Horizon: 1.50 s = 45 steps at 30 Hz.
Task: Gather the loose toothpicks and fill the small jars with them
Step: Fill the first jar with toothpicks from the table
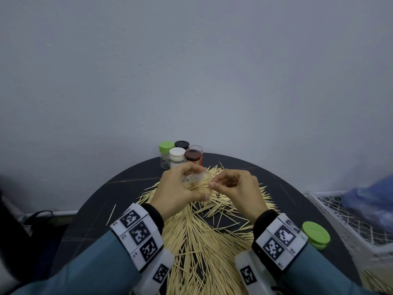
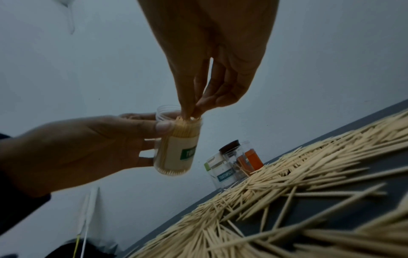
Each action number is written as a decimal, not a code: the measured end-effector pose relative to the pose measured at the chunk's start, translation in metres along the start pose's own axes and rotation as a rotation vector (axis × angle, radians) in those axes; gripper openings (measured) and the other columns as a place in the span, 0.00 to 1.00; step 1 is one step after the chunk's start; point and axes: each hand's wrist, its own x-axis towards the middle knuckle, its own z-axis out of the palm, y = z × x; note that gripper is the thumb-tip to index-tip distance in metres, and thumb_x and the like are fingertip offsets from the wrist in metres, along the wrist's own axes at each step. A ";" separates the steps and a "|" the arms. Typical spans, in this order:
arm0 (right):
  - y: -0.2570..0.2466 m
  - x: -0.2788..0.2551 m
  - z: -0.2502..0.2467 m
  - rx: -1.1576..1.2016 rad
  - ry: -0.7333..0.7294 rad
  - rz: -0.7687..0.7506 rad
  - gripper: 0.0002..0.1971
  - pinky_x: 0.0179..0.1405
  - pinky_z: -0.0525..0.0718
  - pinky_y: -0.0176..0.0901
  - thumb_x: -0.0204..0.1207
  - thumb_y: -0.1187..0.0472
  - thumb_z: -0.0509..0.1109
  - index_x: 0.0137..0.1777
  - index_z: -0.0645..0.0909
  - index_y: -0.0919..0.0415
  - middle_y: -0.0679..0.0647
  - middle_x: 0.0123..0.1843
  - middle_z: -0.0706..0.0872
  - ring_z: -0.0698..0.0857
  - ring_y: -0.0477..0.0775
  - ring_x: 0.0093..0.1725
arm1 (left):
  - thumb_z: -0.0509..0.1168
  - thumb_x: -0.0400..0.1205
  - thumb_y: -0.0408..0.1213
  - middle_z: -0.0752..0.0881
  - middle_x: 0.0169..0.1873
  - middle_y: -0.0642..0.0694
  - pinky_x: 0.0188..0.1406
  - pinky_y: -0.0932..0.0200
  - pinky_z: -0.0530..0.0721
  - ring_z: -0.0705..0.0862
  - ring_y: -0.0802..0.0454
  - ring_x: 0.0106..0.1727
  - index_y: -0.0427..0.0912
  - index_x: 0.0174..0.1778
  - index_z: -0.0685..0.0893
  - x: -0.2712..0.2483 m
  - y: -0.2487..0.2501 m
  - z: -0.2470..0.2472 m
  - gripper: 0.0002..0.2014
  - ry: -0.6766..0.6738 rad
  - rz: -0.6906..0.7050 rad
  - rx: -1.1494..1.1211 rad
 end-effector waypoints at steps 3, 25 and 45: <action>0.000 -0.001 -0.001 0.012 -0.027 0.000 0.03 0.32 0.76 0.22 0.69 0.61 0.78 0.40 0.89 0.60 0.47 0.32 0.87 0.80 0.34 0.30 | 0.84 0.59 0.35 0.84 0.47 0.63 0.49 0.71 0.80 0.80 0.73 0.51 0.51 0.55 0.86 0.000 0.001 0.000 0.28 -0.002 -0.005 -0.013; -0.006 -0.020 0.000 -0.895 -0.869 0.404 0.32 0.59 0.79 0.46 0.66 0.44 0.77 0.66 0.73 0.57 0.51 0.61 0.80 0.78 0.52 0.59 | 0.83 0.62 0.39 0.82 0.51 0.60 0.45 0.71 0.70 0.78 0.59 0.59 0.49 0.60 0.84 0.004 0.000 -0.005 0.29 -0.004 -0.095 -0.037; -0.009 -0.021 0.015 -1.000 -0.926 0.226 0.19 0.62 0.77 0.48 0.79 0.54 0.67 0.66 0.74 0.62 0.56 0.65 0.78 0.77 0.57 0.64 | 0.82 0.63 0.40 0.83 0.53 0.58 0.44 0.78 0.68 0.79 0.61 0.57 0.51 0.57 0.84 0.004 -0.003 -0.003 0.27 -0.023 -0.070 -0.006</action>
